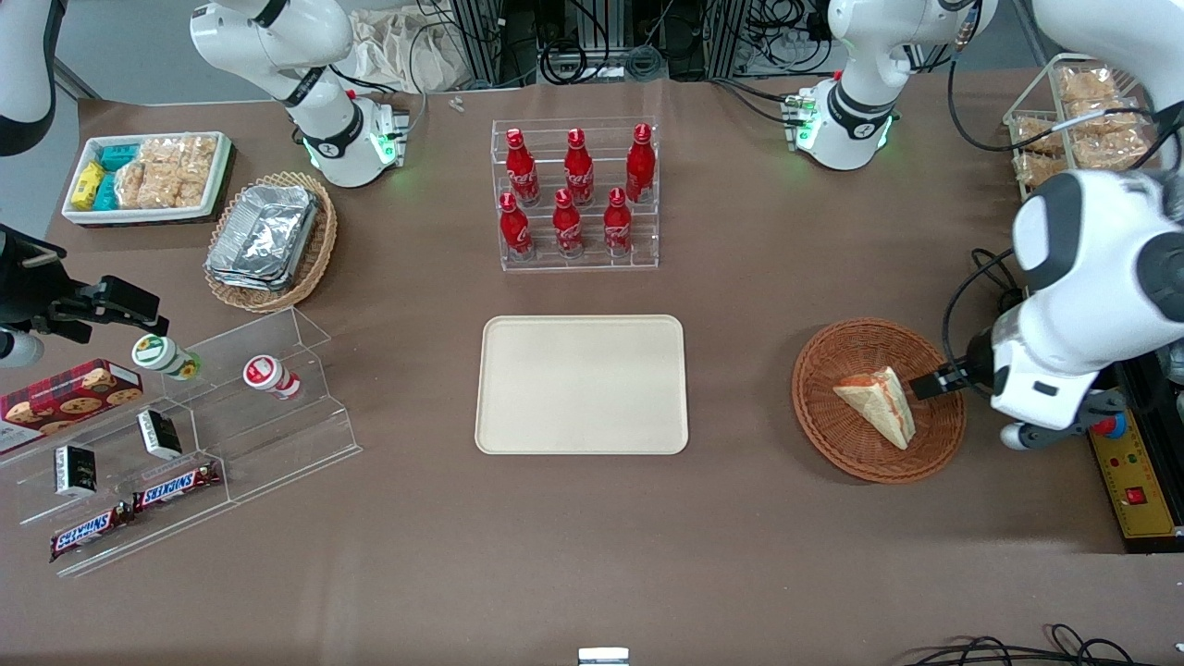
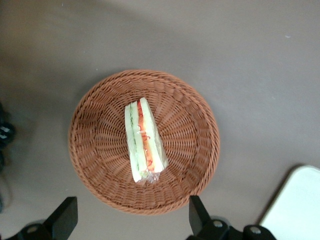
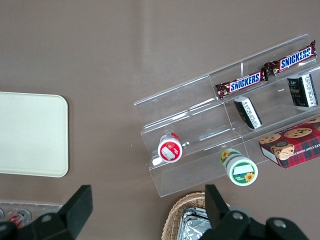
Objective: Place sandwich from basket to tray
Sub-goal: 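Lower the open left gripper over the wrapped sandwich in the basket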
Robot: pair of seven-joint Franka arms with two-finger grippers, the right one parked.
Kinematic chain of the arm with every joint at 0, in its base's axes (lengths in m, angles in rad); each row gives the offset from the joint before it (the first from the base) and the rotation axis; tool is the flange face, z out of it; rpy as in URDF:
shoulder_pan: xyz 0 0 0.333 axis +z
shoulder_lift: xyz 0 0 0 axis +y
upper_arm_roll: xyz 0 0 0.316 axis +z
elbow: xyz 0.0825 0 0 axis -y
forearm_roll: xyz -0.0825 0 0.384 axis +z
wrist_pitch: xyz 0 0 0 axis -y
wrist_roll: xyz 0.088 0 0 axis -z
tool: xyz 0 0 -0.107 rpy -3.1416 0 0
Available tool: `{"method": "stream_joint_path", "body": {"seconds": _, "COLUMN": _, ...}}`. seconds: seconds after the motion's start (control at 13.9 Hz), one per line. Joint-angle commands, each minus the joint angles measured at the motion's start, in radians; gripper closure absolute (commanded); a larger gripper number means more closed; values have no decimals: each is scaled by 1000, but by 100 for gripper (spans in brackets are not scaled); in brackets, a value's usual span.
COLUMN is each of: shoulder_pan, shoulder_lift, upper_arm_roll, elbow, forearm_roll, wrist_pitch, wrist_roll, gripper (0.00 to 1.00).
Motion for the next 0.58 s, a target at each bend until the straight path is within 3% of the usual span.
{"method": "stream_joint_path", "body": {"seconds": 0.0, "shoulder_pan": 2, "shoulder_lift": -50, "upper_arm_roll": 6, "elbow": -176, "forearm_roll": 8, "wrist_pitch": 136, "wrist_roll": -100, "gripper": 0}}
{"method": "stream_joint_path", "body": {"seconds": 0.22, "shoulder_pan": 5, "shoulder_lift": -32, "upper_arm_roll": 7, "elbow": -272, "forearm_roll": 9, "wrist_pitch": 278, "wrist_roll": -165, "gripper": 0}}
{"method": "stream_joint_path", "body": {"seconds": 0.51, "shoulder_pan": 7, "shoulder_lift": 34, "upper_arm_roll": 9, "elbow": -285, "forearm_roll": 9, "wrist_pitch": 316, "wrist_roll": -225, "gripper": 0}}
